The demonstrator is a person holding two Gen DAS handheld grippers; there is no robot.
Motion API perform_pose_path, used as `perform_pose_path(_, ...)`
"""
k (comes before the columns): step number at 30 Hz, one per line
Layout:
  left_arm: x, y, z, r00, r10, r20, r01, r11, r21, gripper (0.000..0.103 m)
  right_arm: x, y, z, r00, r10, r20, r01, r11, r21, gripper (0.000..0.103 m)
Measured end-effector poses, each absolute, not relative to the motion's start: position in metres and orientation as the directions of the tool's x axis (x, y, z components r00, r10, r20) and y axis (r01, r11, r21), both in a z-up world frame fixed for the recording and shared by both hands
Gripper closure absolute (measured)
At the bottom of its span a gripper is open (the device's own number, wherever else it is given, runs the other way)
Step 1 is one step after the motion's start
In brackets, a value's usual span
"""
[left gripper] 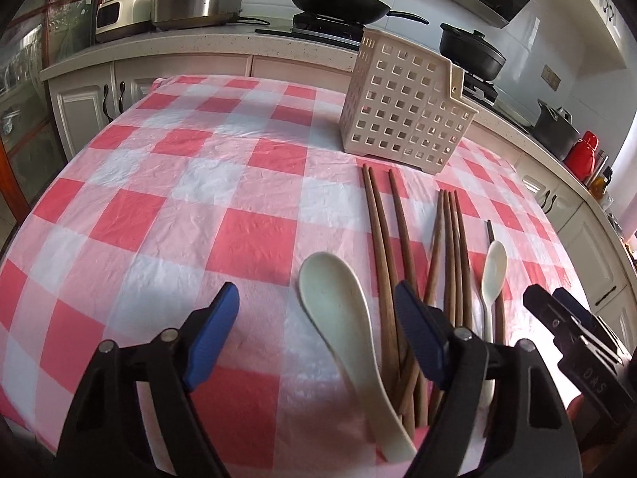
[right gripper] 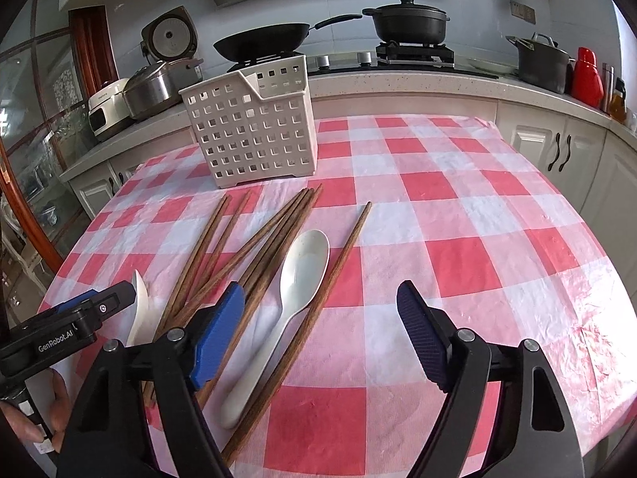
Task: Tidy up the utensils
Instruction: 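Lower the left gripper onto the large white spoon and close it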
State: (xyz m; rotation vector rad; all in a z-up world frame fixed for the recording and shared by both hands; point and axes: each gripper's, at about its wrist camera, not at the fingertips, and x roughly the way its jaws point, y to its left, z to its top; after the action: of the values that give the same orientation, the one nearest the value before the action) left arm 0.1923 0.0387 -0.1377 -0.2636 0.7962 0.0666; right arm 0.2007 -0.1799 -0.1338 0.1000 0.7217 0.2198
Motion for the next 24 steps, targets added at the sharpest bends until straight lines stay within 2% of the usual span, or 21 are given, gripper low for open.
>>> perform_pose_path(5, 0.203, 0.032, -0.142, 0.69, -0.039, -0.723, -0.146, 0.97, -0.192, 0.04, 0.209, -0.181, -0.133, 0.728, 0.245, -0.641, -0.173, 0.969, 0.174, 0.029)
perform_pose_path(13, 0.213, 0.029, -0.149, 0.678, -0.047, -0.734, -0.135, 0.973, -0.186, 0.065, 0.214, -0.178, -0.134, 0.715, 0.258, -0.649, -0.201, 0.966, 0.162, 0.039)
perform_pose_path(17, 0.216, 0.026, -0.15, 0.682, -0.055, -0.73, -0.12, 0.975, -0.185, 0.068, 0.218, -0.176, -0.135, 0.701, 0.271, -0.659, -0.213, 0.962, 0.169, 0.044)
perform_pose_path(22, 0.214, 0.027, -0.149, 0.691, -0.068, -0.72, -0.11, 0.974, -0.197, 0.068, 0.236, -0.179, -0.138, 0.653, 0.324, -0.685, -0.225, 0.946, 0.233, 0.061)
perform_pose_path(24, 0.213, 0.028, -0.148, 0.696, -0.071, -0.715, -0.108, 0.974, -0.201, 0.068, 0.242, -0.178, -0.14, 0.639, 0.326, -0.697, -0.225, 0.945, 0.236, 0.065)
